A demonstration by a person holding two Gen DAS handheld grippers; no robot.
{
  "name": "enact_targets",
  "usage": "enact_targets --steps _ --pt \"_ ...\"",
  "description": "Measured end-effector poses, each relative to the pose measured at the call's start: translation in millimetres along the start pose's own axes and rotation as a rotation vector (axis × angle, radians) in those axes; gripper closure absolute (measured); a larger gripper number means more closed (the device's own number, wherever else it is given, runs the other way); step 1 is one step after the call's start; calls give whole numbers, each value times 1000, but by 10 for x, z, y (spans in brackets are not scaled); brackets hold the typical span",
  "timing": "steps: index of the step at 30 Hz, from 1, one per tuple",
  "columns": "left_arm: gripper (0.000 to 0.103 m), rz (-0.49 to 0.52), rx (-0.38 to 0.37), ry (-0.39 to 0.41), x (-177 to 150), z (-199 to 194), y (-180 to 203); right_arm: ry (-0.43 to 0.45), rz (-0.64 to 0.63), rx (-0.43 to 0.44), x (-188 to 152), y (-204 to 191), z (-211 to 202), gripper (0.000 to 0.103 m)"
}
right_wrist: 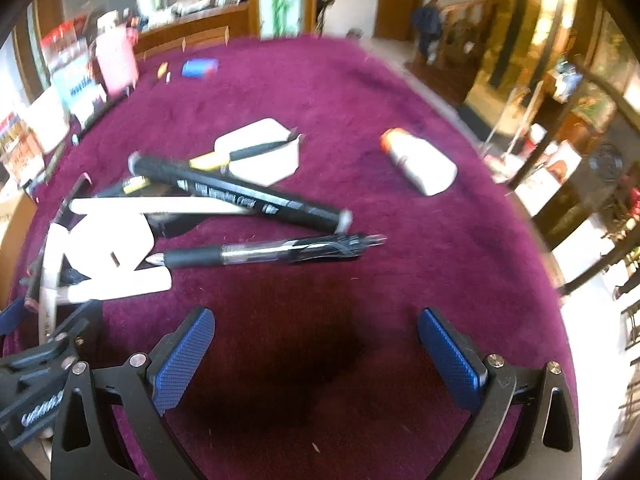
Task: Organize rigid objects
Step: 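Lower the left tool and grasp the black marker with pink end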
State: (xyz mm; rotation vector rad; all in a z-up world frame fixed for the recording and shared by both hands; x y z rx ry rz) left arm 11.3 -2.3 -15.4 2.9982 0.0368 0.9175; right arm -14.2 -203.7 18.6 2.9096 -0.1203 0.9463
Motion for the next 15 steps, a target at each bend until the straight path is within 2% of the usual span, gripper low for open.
enact_targets --steps 3,6,7,8,9,11,15 --pt "1 -7 -31 5 -5 -13 -36 173 6 -24 -38 43 -483 1" --pt "1 -28 -58 15 -6 -26 -77 436 22 -82 -112 73 -1029 1" --pt "1 -23 -50 13 -5 -19 -65 493 28 -69 -128 77 -1111 1" --pt "1 -10 -33 7 -8 -9 -39 491 27 -44 -104 67 -1101 1" --pt "0 17 3 -7 -9 17 14 428 20 -39 -38 49 -1006 1" --pt "0 33 26 0 -11 -6 43 379 34 -22 65 43 -873 1" --pt "0 31 -4 -11 -12 -4 -4 398 104 -44 251 147 -771 1"
Point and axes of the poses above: each gripper's, at about its wrist camera, not at the fingertips, and z roughly the way its jaws point, y to its right, x to its top, the point moved 2 cm from there along z, roughly the way its jaws point, and after that the axes turned 1 degree about y, right-handed, at the moved point
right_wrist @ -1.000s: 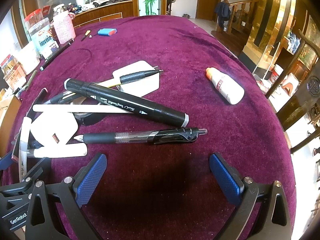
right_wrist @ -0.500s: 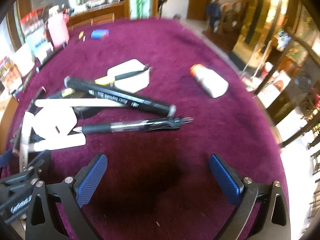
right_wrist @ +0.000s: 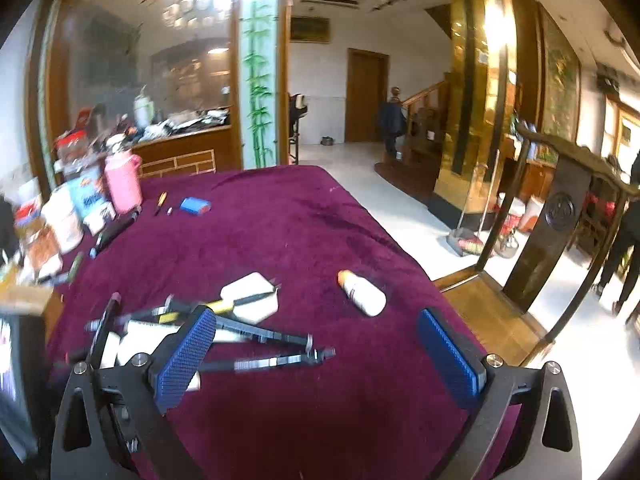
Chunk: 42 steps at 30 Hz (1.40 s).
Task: Organize rigid objects
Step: 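Lower the left tool and grasp the black marker with pink end, then lift the black marker with the left tool while the right tool grasps a white marker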
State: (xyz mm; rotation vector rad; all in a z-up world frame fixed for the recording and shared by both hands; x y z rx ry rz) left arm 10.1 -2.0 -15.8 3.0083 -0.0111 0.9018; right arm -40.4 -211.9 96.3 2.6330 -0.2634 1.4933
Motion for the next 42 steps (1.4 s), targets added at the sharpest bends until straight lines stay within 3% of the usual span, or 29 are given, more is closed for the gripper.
enact_targets --steps 4,8,10,11,13,16,18,20,27,28,30,32,42 --pt "4 -35 -79 27 -63 -173 -124 -8 75 12 97 92 268 1" --pt "4 7 -93 192 -121 -655 -316 3 97 11 11 146 466 1" --pt "3 5 -118 228 -131 -780 -440 20 105 -14 -85 177 500 1" --pt "3 -9 -134 220 -127 -791 -496 -8 111 -18 -75 201 536 1" --pt "3 -60 -167 156 -116 -720 -610 45 141 -1 -34 267 464 1" --pt "4 -81 -158 64 -138 -552 -633 43 113 -11 -35 237 462 1" --pt "19 -73 -156 61 -194 -542 -552 20 97 2 -49 199 505 1" --pt "25 -58 -170 59 -209 -554 -475 -1 81 4 -63 176 547 1" --pt "30 -113 -248 51 206 -492 -507 -44 83 23 -108 198 618 1" --pt "36 -123 -252 44 272 -456 -520 -46 82 24 -107 197 622 1" --pt "65 -133 -265 8 428 -323 -523 -55 79 27 -109 190 637 1" --pt "81 -155 -281 -57 536 -127 -517 -63 73 28 -112 177 656 1" --pt "80 -231 -302 -139 772 290 -508 -89 57 36 -123 140 709 1"
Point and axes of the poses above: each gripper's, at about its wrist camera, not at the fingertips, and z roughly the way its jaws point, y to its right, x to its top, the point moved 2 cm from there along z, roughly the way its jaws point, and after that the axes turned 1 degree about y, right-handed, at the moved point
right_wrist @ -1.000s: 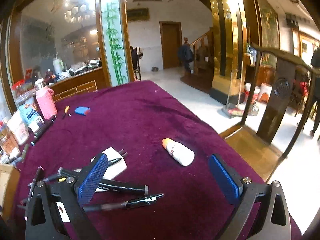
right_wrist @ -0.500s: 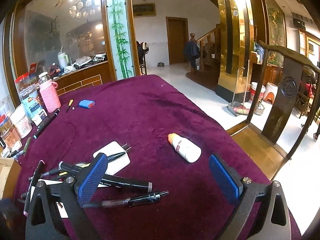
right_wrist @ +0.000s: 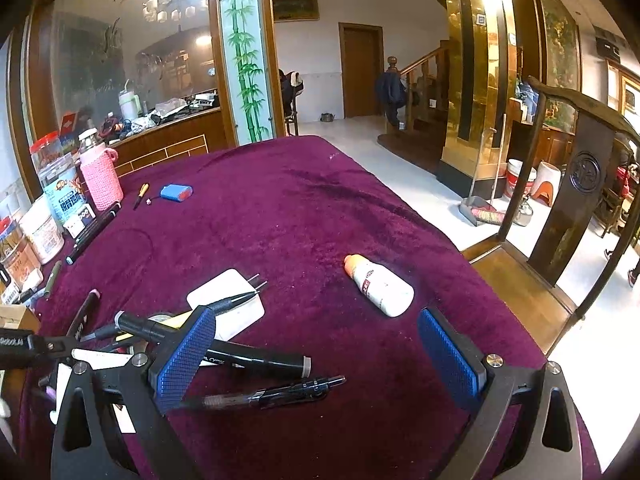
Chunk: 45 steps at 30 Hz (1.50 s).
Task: Organize rigid objects
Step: 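Lift the black marker with the left tool while the right tool grasps a white marker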
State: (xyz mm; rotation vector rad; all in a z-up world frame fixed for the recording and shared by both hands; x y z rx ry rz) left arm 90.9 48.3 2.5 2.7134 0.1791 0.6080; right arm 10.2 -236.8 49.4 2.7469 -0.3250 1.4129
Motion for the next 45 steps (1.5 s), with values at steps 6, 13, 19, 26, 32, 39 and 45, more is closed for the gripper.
enact_targets --steps 6,13,19,26,32,39,45 --pt "65 8 -5 37 61 -15 13 -12 -7 3 -3 -23 30 1" --pt "89 118 77 18 18 52 176 -18 -13 -1 -7 -46 42 1" --pt "89 107 -50 141 -218 -566 104 -24 -15 0 -10 -55 58 1" --pt "89 123 -191 345 -763 -1670 -38 -27 -2 -10 -13 -42 56 1" --pt "89 147 -132 427 -1124 -2130 -386 -70 1 85 -58 -65 -236 11" --pt "89 82 -165 442 -1244 -2227 -767 -193 -24 426 -204 -776 -703 21" --pt "89 50 -135 462 -1368 -2343 -1042 -291 -41 475 -390 -1298 -550 39"
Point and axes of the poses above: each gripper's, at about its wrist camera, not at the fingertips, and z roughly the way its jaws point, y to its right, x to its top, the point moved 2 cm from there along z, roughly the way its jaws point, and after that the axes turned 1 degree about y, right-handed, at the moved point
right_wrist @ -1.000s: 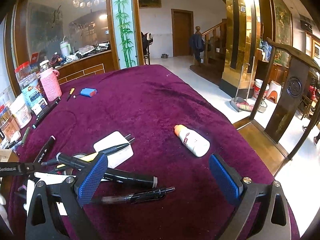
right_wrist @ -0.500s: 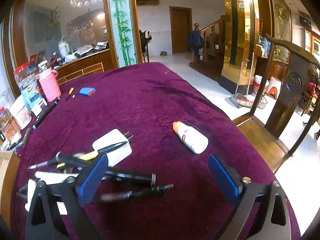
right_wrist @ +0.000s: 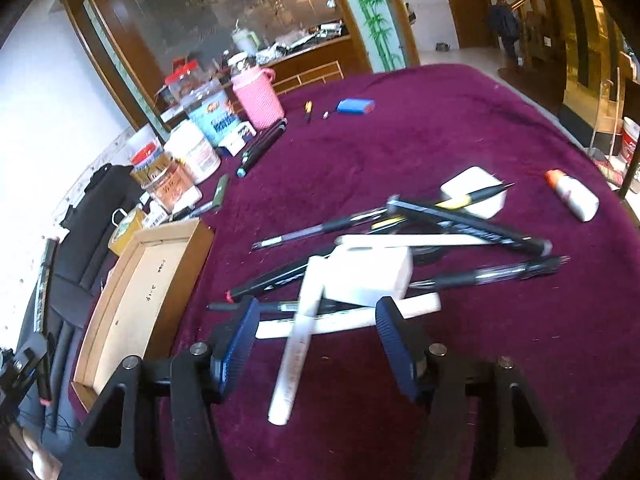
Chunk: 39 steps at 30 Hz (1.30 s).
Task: Organize rigid objects
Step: 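Lift the black marker with the left tool while the right tool grasps a white marker, then lower both markers into the cardboard tray and open both tools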
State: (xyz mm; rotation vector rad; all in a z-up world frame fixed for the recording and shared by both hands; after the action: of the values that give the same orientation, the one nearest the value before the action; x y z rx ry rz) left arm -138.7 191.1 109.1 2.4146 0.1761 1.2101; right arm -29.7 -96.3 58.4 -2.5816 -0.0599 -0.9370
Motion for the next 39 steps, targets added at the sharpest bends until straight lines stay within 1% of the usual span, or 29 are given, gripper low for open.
enact_targets --steps 2,4,6,8,9,10,11,14,19,20,22,23,27,29,32,35,39 --pt "89 -6 9 -2 -17 -25 -57 -18 -6 -13 -21 -71 141 40" --pt "89 -12 16 -8 -38 -24 -105 -35 -14 -30 -52 -126 250 51" --pt "89 -18 18 -16 -57 -1 -143 -66 -19 -61 -91 -127 365 58" --pt "89 -25 18 -30 -81 45 -169 -80 -12 -73 -129 -90 442 69" --pt "89 -28 16 -35 -93 54 -169 -75 -11 -76 -130 -77 431 83" --pt "89 -32 14 -44 -109 80 -174 -82 0 -56 -131 -62 428 87" --pt "89 -35 12 -52 -120 106 -182 -87 25 -25 -131 -34 409 88" --pt "89 -40 24 -60 -115 150 -218 -65 45 12 -112 -18 285 90" --pt "89 -42 70 -61 9 225 -346 -66 76 168 -58 -170 87 90" --pt "89 -38 81 -60 42 247 -361 -74 76 215 -25 -259 63 90" --pt "89 -37 99 -66 129 325 -410 -87 71 274 9 -419 62 90" --pt "89 -41 102 -72 158 362 -436 -106 66 318 39 -544 80 90" --pt "89 -62 128 -106 314 593 -576 -181 61 431 103 -960 234 89" --pt "89 -86 130 -136 367 751 -657 -216 37 439 139 -1204 399 89" --pt "89 -128 128 -192 403 988 -789 -260 7 397 204 -1447 719 89" --pt "89 -165 135 -247 376 1221 -918 -285 -7 338 265 -1526 990 89" --pt "89 -193 128 -283 323 1382 -987 -302 -27 273 329 -1524 1226 88"
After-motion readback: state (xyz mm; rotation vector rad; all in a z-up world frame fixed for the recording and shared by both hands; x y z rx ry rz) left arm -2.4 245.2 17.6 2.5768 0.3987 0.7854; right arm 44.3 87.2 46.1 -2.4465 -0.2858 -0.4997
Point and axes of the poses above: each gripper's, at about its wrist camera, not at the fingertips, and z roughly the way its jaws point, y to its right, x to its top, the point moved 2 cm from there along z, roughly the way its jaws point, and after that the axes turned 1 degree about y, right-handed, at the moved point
